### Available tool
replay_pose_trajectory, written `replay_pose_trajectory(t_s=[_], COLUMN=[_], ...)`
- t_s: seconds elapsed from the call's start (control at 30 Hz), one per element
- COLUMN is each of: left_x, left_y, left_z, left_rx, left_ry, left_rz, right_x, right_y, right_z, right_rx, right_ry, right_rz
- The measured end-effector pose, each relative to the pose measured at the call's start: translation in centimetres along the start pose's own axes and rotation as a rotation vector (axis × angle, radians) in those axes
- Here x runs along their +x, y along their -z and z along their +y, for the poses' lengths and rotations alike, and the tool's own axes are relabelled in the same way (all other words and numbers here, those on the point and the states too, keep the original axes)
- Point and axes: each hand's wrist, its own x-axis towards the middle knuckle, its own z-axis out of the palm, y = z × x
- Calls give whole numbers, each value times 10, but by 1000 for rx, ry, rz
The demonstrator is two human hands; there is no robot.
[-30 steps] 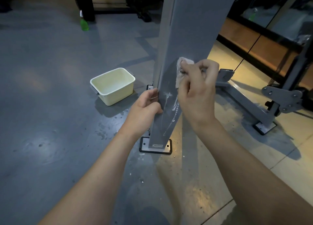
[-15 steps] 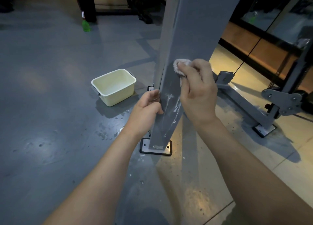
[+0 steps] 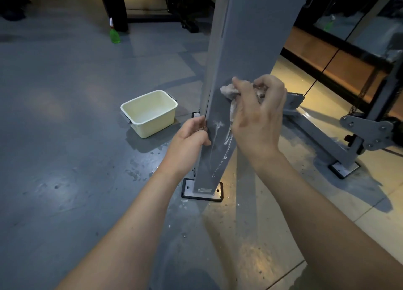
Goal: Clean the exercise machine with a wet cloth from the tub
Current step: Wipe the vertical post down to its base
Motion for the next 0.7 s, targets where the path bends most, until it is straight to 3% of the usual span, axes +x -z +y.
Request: replay_pose_trajectory(t_s=[0.53, 0.7], left_x=[2, 5], left_y=[3, 1], left_z=[-2, -8], left_rx=[-10, 10], left_ry=[-14, -6], left_rz=[6, 35], right_x=[4, -57], right_y=[-11, -35], right_z=[1, 8], right_rx=[189, 188], right_ry=[67, 143], right_rz=[-20, -272])
